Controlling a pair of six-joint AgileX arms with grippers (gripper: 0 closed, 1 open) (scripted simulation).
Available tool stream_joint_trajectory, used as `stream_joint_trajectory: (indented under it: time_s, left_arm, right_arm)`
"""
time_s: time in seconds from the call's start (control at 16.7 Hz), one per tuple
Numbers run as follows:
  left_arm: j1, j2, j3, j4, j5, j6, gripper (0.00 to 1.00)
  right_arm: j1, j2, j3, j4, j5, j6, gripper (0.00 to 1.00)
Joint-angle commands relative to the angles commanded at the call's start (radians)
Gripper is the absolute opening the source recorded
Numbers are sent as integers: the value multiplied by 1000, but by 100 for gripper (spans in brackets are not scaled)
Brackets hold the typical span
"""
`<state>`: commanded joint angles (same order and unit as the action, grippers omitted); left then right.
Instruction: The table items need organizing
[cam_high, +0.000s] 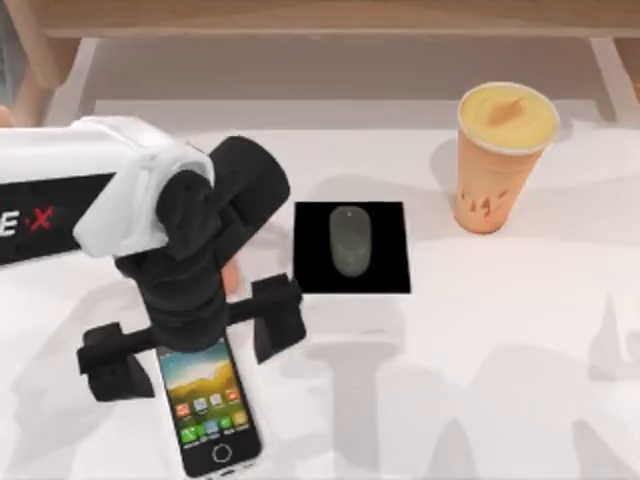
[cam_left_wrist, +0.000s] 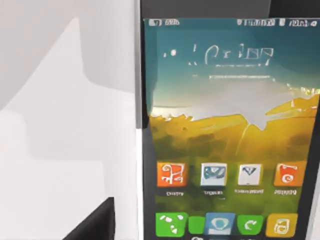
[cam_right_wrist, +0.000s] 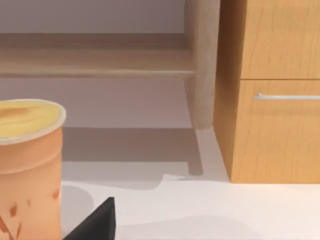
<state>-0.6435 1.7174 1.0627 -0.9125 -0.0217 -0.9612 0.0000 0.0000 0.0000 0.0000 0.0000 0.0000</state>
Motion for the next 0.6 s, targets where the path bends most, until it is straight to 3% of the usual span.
stream_joint_trajectory:
  time_s: [0.6]
  left_arm:
    - [26,110,-124,232,0,28,100]
  right_arm:
    - [0,0,0,0,0,0,100]
